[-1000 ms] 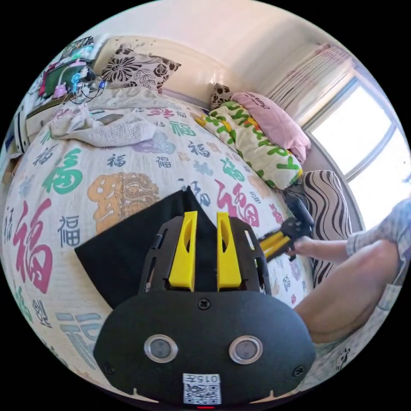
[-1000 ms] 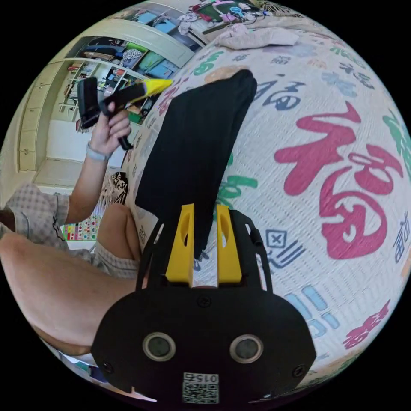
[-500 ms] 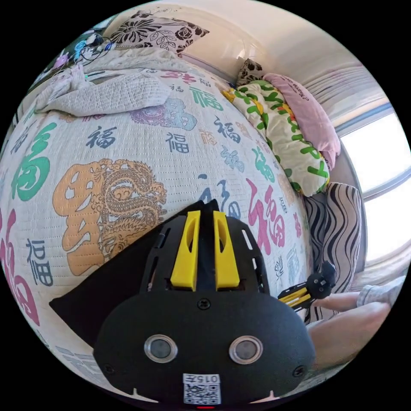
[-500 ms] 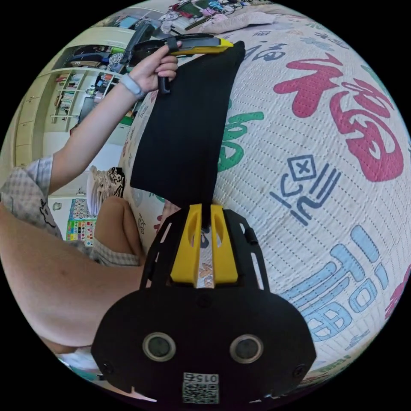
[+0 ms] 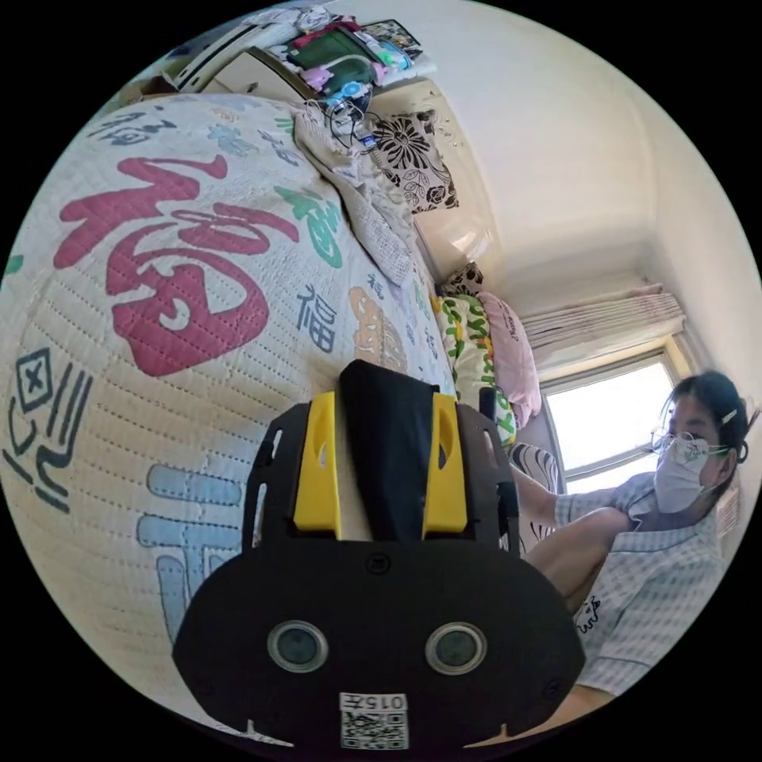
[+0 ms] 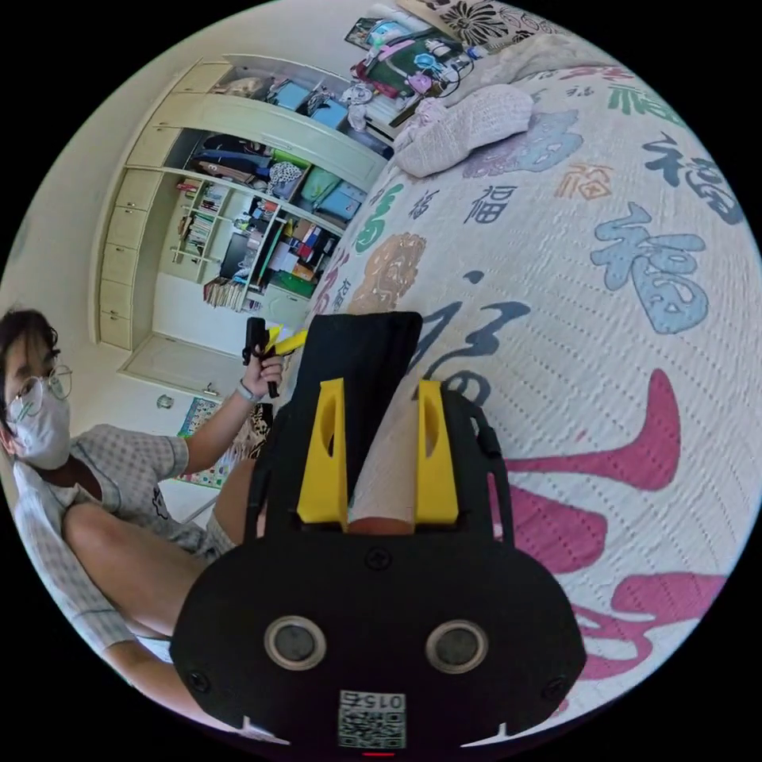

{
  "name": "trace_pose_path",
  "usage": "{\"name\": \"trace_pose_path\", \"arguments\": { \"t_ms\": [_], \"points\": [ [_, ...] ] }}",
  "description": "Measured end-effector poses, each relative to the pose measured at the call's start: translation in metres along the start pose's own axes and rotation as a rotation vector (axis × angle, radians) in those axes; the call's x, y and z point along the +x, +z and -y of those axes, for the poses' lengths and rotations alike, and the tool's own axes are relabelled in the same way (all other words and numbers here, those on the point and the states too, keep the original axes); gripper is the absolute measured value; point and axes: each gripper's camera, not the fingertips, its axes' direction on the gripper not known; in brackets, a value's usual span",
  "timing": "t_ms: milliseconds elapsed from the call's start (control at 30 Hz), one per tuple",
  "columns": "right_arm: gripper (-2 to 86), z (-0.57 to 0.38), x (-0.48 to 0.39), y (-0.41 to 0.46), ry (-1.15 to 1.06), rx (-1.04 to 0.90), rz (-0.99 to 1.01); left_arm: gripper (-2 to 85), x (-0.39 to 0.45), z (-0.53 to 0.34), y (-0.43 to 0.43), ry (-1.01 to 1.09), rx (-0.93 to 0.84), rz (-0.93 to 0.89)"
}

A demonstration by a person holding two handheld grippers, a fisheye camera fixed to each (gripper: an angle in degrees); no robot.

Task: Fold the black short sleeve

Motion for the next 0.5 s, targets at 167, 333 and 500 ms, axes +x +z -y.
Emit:
{"name": "trace_pose_path", "arguments": {
  "t_ms": [167,333,500],
  "points": [
    [12.6,0.02,0.018,0.008,-0.002,-0.001,0.087,14.1,-0.023,0.022,0.02,-0.007,-0.076,-0.125],
    [7.5,0.031,0.029,0.015,-0.014,-0.121,0.13,8.3,-0.025,0.04,0.035,0.012,-0.209,-0.121],
    [5.0,0.037,0.021,0.002,-0.104,-0.127,0.109,4.2,-0.019,0.058,0.025,0.029,-0.251,-0.13]
  ]
}}
